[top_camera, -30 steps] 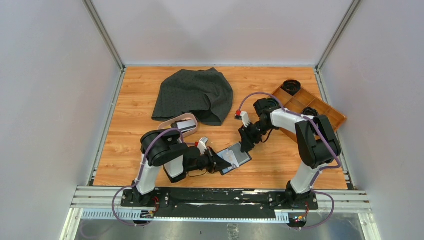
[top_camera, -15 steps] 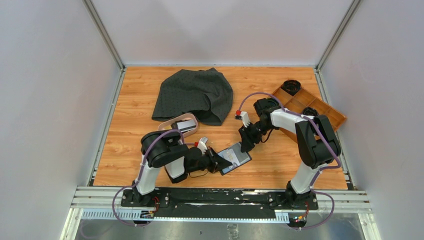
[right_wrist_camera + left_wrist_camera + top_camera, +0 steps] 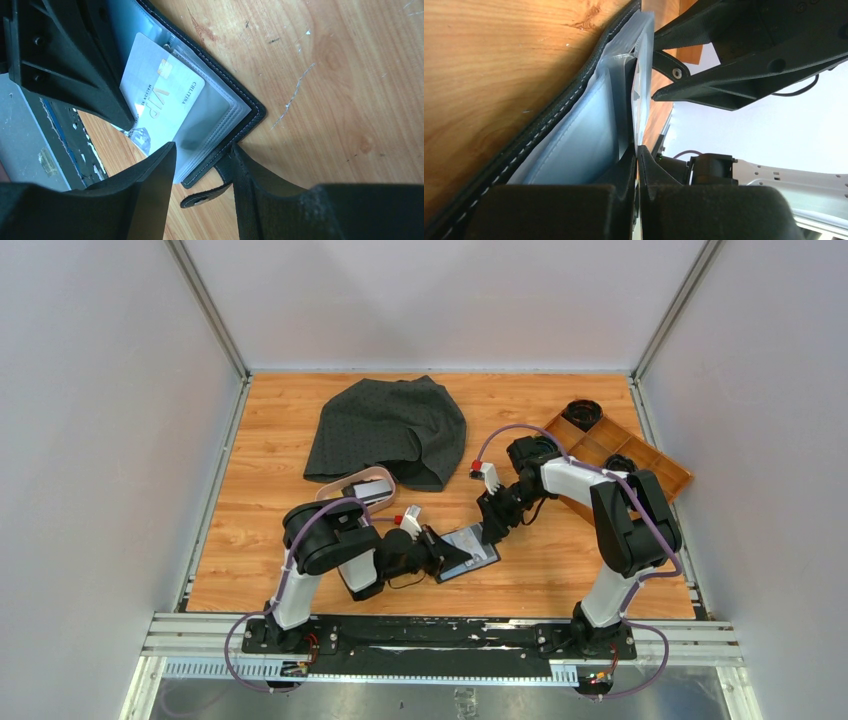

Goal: Put the credit cards into the card holder
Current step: Insert the credit card into the card holder.

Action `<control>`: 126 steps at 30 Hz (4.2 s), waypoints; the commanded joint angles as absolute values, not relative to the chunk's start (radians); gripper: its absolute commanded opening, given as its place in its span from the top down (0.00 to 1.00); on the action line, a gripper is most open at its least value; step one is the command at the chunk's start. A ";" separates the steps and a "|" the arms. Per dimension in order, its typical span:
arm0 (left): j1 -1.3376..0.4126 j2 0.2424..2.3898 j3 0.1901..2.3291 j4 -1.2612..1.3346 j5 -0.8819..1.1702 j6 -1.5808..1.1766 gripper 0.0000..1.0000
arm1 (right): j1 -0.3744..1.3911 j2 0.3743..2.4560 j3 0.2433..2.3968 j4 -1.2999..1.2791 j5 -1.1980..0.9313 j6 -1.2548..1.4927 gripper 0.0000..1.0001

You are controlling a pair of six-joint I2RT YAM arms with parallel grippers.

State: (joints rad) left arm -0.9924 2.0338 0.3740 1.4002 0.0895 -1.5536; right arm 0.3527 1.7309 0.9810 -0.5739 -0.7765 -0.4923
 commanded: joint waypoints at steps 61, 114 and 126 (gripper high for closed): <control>-1.005 1.938 0.280 1.298 0.087 -1.437 0.54 | 0.667 1.723 0.980 -0.245 -0.657 0.140 0.96; -0.982 1.541 0.287 0.877 0.029 -1.165 0.58 | 0.432 1.395 1.010 -0.708 -0.796 -0.668 0.81; -0.973 0.997 0.532 0.005 -0.167 -0.766 0.42 | 0.406 1.310 1.000 -0.713 -0.827 -0.713 0.81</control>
State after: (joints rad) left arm -0.9829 1.0668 0.4328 0.3557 -0.0734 -0.9478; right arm 0.4313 1.3426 1.0107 -0.6819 -0.7933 -0.6800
